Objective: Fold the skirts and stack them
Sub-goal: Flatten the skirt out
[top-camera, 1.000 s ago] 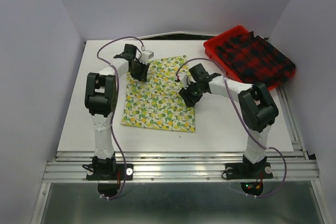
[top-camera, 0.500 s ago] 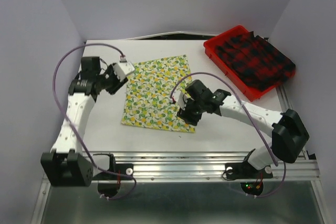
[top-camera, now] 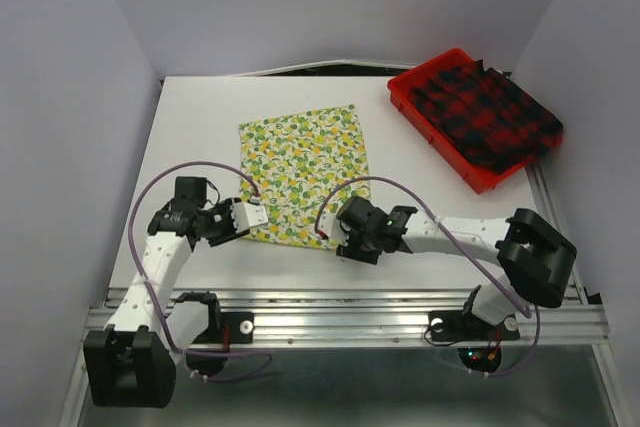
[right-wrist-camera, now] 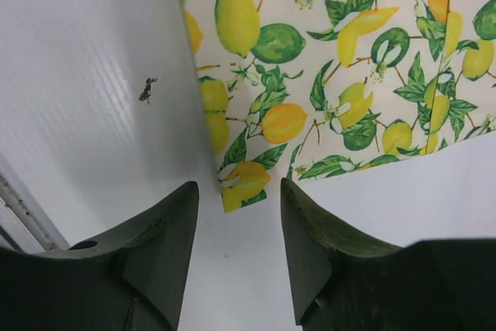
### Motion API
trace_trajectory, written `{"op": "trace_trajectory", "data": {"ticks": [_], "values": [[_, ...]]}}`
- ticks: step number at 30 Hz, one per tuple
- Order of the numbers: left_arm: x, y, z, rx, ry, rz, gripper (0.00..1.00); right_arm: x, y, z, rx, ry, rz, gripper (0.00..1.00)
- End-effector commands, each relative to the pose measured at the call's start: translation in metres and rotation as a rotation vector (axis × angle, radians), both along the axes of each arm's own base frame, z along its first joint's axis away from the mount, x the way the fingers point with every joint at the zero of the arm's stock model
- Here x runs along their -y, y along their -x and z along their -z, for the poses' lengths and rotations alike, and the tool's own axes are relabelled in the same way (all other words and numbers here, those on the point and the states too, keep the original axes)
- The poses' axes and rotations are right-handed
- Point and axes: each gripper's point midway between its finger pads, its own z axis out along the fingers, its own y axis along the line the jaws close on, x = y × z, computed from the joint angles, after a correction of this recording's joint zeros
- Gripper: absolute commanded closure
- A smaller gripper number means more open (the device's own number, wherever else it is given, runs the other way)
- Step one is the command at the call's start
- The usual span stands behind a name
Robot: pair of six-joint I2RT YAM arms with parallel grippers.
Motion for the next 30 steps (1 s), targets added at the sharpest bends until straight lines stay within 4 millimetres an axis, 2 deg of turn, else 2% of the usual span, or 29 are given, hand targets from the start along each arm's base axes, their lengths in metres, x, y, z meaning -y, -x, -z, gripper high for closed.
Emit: {"op": "trace_trajectory", "data": {"ticks": [1, 3, 7, 10, 13, 16, 21, 25, 27, 30], "values": [[-0.002, -0.002, 0.001, 0.057, -0.050, 0.083, 0.51, -0.011, -0.018, 0.003, 0.079, -0.029, 0.023, 0.49], [-0.004, 0.001, 0.010, 0.059, -0.077, 0.116, 0.50, -0.010, -0.018, 0.005, 0.076, -0.025, 0.025, 0.51], [-0.002, -0.003, 0.014, 0.093, -0.098, 0.190, 0.50, -0.009, -0.017, 0.012, 0.075, -0.022, 0.025, 0.56], [0.000, -0.001, 0.021, 0.067, -0.104, 0.246, 0.50, -0.008, -0.017, 0.015, 0.075, -0.022, 0.027, 0.65], [-0.002, 0.000, 0.031, 0.033, -0.125, 0.277, 0.50, -0.008, -0.014, 0.017, 0.064, -0.022, 0.018, 0.78], [0.000, -0.002, 0.038, 0.015, -0.139, 0.297, 0.50, -0.007, -0.012, 0.018, 0.053, -0.020, 0.014, 0.99], [0.007, 0.002, 0.051, -0.034, -0.153, 0.328, 0.51, -0.011, -0.010, 0.014, 0.037, -0.026, -0.006, 0.99], [0.008, 0.001, 0.059, -0.031, -0.165, 0.339, 0.55, -0.013, -0.008, 0.009, 0.030, -0.039, -0.016, 0.99], [0.008, 0.002, 0.066, -0.031, -0.175, 0.337, 0.59, -0.014, -0.008, 0.006, 0.031, -0.045, -0.026, 0.99], [0.008, -0.003, 0.070, -0.012, -0.174, 0.313, 0.71, -0.014, -0.007, 0.002, 0.034, -0.051, -0.033, 0.99]]}}
